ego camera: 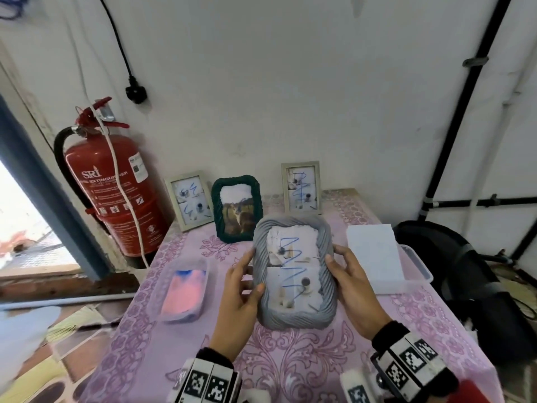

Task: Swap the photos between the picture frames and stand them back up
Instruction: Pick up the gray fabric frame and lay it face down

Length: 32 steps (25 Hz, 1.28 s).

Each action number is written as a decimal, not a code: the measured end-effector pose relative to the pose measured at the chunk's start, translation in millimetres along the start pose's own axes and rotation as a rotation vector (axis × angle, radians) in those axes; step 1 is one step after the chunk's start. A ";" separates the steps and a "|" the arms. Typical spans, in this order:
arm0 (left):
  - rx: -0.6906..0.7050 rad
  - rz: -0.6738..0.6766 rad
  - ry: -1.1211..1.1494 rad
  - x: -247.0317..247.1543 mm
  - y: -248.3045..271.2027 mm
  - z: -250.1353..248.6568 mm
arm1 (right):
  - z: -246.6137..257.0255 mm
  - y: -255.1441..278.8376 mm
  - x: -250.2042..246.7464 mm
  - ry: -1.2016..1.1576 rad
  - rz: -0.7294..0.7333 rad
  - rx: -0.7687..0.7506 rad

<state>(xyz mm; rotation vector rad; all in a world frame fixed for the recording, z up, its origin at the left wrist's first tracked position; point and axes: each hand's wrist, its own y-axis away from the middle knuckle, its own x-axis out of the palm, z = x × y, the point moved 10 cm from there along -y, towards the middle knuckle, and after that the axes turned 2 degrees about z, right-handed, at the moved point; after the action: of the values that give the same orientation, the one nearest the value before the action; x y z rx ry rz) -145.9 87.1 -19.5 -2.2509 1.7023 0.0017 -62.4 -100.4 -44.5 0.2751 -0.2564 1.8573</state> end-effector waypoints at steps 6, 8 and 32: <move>-0.040 -0.015 0.014 -0.8 4.7 17.1 | -3.0 2.6 -0.2 -0.013 -0.011 0.003; -0.044 -0.012 0.016 0.4 3.2 18.3 | 0.1 1.3 -1.4 -0.009 -0.018 0.001; 0.145 0.021 0.039 42.1 10.7 -26.1 | 13.8 0.0 47.0 -0.048 0.187 -0.022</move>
<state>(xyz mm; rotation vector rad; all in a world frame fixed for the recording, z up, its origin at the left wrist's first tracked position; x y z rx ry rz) -148.6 38.5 -5.4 -2.1402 1.6882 -0.1573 -75.2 -62.3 -16.5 0.2889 -0.3450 2.0332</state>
